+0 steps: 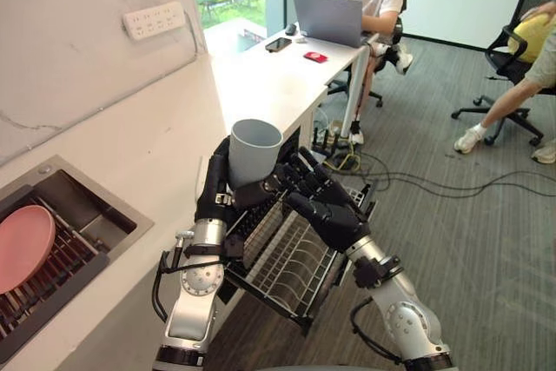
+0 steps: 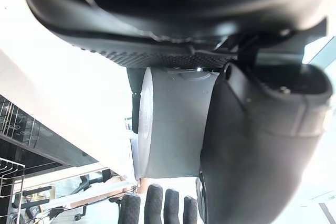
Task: Walk over to the sink, pick up the cup, carry it to the dishwasher, place the cup inside the dishwasher, then close the dishwasher door
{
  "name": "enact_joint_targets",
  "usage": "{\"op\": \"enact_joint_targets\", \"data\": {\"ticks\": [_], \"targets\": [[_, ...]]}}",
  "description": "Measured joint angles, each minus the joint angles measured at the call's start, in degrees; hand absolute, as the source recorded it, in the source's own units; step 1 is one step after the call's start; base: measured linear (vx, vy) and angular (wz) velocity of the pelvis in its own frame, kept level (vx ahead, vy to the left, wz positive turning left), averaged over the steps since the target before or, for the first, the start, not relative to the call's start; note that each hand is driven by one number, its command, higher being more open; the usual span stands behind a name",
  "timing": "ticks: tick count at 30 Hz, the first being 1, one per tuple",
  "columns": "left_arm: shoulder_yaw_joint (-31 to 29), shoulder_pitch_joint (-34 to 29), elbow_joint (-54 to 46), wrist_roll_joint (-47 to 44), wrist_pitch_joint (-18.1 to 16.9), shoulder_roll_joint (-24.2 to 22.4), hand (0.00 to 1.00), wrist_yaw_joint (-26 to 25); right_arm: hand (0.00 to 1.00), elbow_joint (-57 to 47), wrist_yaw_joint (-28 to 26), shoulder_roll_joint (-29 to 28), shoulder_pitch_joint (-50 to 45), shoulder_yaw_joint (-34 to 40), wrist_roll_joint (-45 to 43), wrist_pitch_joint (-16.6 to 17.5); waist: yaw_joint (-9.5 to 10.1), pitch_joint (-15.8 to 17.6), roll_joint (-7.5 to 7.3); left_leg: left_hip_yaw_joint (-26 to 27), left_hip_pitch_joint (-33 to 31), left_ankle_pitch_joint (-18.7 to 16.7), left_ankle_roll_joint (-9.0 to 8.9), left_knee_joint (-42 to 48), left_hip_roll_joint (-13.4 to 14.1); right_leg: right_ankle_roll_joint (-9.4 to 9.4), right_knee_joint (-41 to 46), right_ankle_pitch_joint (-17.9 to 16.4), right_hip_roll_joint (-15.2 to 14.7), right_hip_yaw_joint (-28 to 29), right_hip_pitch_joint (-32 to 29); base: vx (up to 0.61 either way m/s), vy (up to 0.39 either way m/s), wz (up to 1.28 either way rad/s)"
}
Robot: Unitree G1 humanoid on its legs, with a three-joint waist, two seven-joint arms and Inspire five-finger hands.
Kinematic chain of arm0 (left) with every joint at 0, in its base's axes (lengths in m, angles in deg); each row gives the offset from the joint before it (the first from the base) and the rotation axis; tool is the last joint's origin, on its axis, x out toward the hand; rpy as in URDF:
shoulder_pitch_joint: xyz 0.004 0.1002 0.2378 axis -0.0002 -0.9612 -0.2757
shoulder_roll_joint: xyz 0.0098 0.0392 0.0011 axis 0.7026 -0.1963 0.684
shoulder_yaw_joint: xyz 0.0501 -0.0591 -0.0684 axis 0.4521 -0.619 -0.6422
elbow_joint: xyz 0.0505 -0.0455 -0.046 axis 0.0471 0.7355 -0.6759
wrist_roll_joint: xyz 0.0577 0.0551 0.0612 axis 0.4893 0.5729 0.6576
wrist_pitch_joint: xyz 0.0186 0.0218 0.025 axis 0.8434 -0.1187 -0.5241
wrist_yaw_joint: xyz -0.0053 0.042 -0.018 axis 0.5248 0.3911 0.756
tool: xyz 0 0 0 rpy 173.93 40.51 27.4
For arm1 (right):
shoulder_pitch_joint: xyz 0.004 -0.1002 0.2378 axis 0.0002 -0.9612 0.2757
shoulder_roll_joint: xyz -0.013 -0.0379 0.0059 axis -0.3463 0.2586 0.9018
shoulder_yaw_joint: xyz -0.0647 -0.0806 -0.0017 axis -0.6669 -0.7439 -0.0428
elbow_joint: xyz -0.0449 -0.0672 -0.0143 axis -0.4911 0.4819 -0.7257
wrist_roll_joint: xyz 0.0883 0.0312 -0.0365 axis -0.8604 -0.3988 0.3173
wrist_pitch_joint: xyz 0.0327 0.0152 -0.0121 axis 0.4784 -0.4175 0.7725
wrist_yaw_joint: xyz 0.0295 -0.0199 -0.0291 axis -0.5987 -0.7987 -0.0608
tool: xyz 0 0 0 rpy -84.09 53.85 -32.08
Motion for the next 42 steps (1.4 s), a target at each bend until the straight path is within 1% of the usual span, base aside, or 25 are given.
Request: {"op": "enact_joint_targets", "data": {"ticks": [3, 5, 7, 8, 11, 15, 16, 19, 21, 22, 24, 26, 27, 30, 31, 34, 36, 38, 42], "targets": [[0.6, 0.12, 1.39, -0.09, -0.09, 0.14, 0.0, 0.77, 1.0, 0.0, 3.29, 0.04, 1.26, -0.05, 1.93, 0.08, -0.03, 0.07, -0.04, -0.24, 0.12, 0.0, 0.0, 0.0, -0.01, 0.0, -0.11, 0.0, 0.0, -0.27, 0.34, 0.0, -0.011, 0.04], [1.38, 0.11, 1.4, -0.5, -0.08, 0.33, 0.0, 2.65, 1.0, 0.01, 5.63, 0.23, 2.69, -0.99, 3.55, 0.57, 0.01, 0.08, -0.04, -0.44, 0.14, 0.0, 0.0, 0.0, -0.02, 0.0, -0.2, 0.0, -0.01, -0.52, 0.58, -0.02, -0.009, 0.05], [2.06, 0.11, 1.4, -0.62, -0.05, 0.5, 0.0, 3.56, 1.0, 0.01, 6.14, 0.41, 3.35, -1.22, 3.55, 0.66, 0.03, 0.08, -0.03, -0.5, 0.14, 0.0, 0.0, 0.0, -0.02, 0.01, -0.22, 0.0, -0.01, -0.59, 0.63, -0.02, -0.003, 0.02], [3.04, 0.11, 1.4, -0.74, 0.04, 0.69, 0.0, 5.42, 1.0, 0.01, 7.35, 0.51, 4.66, -2.31, 3.55, 0.69, 0.07, 0.09, -0.02, -0.62, 0.18, 0.0, -0.01, 0.0, -0.02, 0.01, -0.23, 0.0, -0.01, -0.78, 0.79, -0.03, -0.006, 0.05], [4.79, 0.1, 1.39, -1.88, 0.17, 0.72, 0.0, 7.33, 1.0, 0.02, 8.9, 0.53, 6.23, -3.27, 3.64, 0.83, 0.12, 0.12, 0.03, -1.04, 0.25, 0.0, 0.0, 0.0, -0.03, 0.01, -0.23, -0.01, -0.02, -1.13, 1.06, -0.03, -0.006, 0.06], [4.92, 0.11, 1.29, -3.01, 0.22, 1.25, 0.0, 9.14, 1.0, 0.14, 10.53, 0.76, 6.81, -3.26, 3.64, 0.84, 0.22, 0.2, 0.15, -1.46, 0.26, 0.08, 0.03, -0.01, -0.03, 0.01, -0.24, -0.03, -0.02, -1.54, 1.3, -0.04, -0.007, 0.06], [4.95, 0.11, 1.24, -3.11, 0.24, 1.53, 0.0, 10.02, 0.0, 0.38, 10.7, 0.87, 6.98, -3.25, 3.64, 0.84, 0.27, 0.2, 0.15, -1.63, 0.25, 0.15, 0.05, -0.01, -0.03, 0.01, -0.24, -0.04, -0.02, -1.72, 1.38, -0.04, -0.008, 0.07], [5.32, 0.09, 0.84, -3.35, 0.32, 1.66, 0.0, 11.9, 0.0, 1.07, 10.86, 1.42, 7.57, -3.21, 3.64, 0.83, 0.73, 0.21, 0.17, -1.93, 0.22, 0.33, 0.0, -0.03, -0.06, -0.02, -0.26, -0.06, -0.04, -2.05, 1.52, -0.04, -0.008, 0.06], [5.01, 0.12, 0.57, -3.54, 1.22, 1.65, 0.0, 12.05, 0.0, 1.51, 11.06, 2.46, 8.48, -3.44, 4.25, 0.84, 0.82, 0.24, 0.23, -2.1, 0.14, 0.49, -0.07, -0.04, -0.05, -0.05, -0.3, -0.08, -0.03, -2.32, 1.6, -0.04, -0.009, 0.06], [4.93, 0.12, 0.54, -3.38, 1.67, 1.81, 0.0, 11.96, 0.0, 1.75, 12.01, 2.91, 8.81, -3.53, 6.1, 0.87, 0.96, 0.24, 0.23, -2.2, 0.07, 0.58, -0.06, -0.04, -0.05, -0.07, -0.33, -0.1, -0.03, -2.55, 1.67, -0.04, -0.009, 0.08], [5.05, 0.1, 0.53, -3.39, 2.23, 1.92, 0.0, 11.97, 0.0, 2.15, 12.69, 3.11, 8.96, -3.64, 6.36, 0.87, 1.28, 0.25, 0.23, -2.37, -0.04, 0.74, -0.06, -0.05, -0.06, -0.07, -0.36, -0.1, -0.03, -2.72, 1.67, -0.03, -0.008, 0.06], [5.22, -0.03, 0.52, -3.43, 2.58, 1.92, 0.0, 11.98, 0.0, 2.3, 15.06, 2.91, 9.41, -3.62, 8.53, 1.23, 1.46, 0.25, 0.23, -2.89, -0.1, 0.92, -0.07, -0.06, -0.1, -0.07, -0.42, -0.1, -0.05, -2.97, 1.78, -0.03, -0.01, 0.05], [5.22, -0.03, 0.51, -3.49, 2.58, 1.91, 0.0, 11.97, 0.0, 2.3, 15.21, 2.91, 9.51, -3.63, 8.55, 1.27, 1.46, 0.25, 0.23, -2.92, -0.1, 0.94, -0.09, -0.06, -0.11, -0.07, -0.43, -0.1, -0.05, -2.99, 1.79, -0.02, -0.008, 0.04], [5.32, -0.03, 0.13, -4.46, 2.75, 1.44, 0.0, 11.77, 0.0, 2.3, 16.72, 2.59, 10.24, -4.09, 12.11, 2.75, 1.44, 0.25, 0.24, -2.99, -0.1, 1.01, -0.14, -0.06, -0.11, -0.07, -0.48, -0.1, -0.05, -3.04, 1.85, 0.0, 0.0, 0.0], [5.34, -0.03, -0.01, -4.45, 2.75, 1.21, 1.0, 11.23, 0.0, 2.29, 17.41, 2.5, 10.56, -4.28, 13.06, 3.34, 1.43, 0.25, 0.23, -2.98, -0.1, 1.01, -0.13, -0.05, -0.11, -0.08, -0.48, -0.09, -0.05, -3.03, 1.85, -0.03, -0.007, 0.0], [5.38, -0.09, -1.1, -4.05, 2.82, 1.71, 1.0, 10.35, 0.0, 1.7, 18.2, 2.36, 10.86, -4.67, 13.68, 3.74, 1.32, 0.25, 0.24, -2.95, -0.1, 1.01, -0.14, -0.05, -0.08, -0.08, -0.55, -0.09, -0.02, -2.99, 1.85, -0.01, -0.002, 0.0], [5.42, -0.26, -1.18, -3.94, 2.82, 1.66, 1.0, 9.55, 0.0, 1.07, 20.1, 2.21, 11.06, -5.62, 15.83, 4.51, 1.33, 0.25, 0.24, -2.95, -0.09, 1.01, -0.14, -0.05, -0.09, -0.08, -0.55, -0.09, -0.02, -2.98, 1.85, -0.02, -0.003, 0.0], [5.72, -0.76, -1.24, -3.9, 2.83, 1.75, 1.0, 9.09, 0.0, 0.51, 23.43, 1.25, 11.13, -6.13, 18.31, 4.88, 1.37, 0.25, 0.24, -2.95, -0.09, 1.01, -0.14, -0.05, -0.09, -0.08, -0.56, -0.09, -0.02, -2.99, 1.85, 0.0, 0.0, 0.0], [9.36, -2.66, -1.79, -3.99, 2.82, 2.02, 1.0, 8.78, 0.0, 0.57, 34.07, -1.34, 11.49, -5.66, 23.79, 7.39, 1.6, 0.25, 0.24, -2.97, -0.09, 1.01, -0.14, -0.05, -0.16, -0.07, -0.57, -0.09, -0.08, -3.02, 1.89, 0.0, 0.0, 0.0]]}}
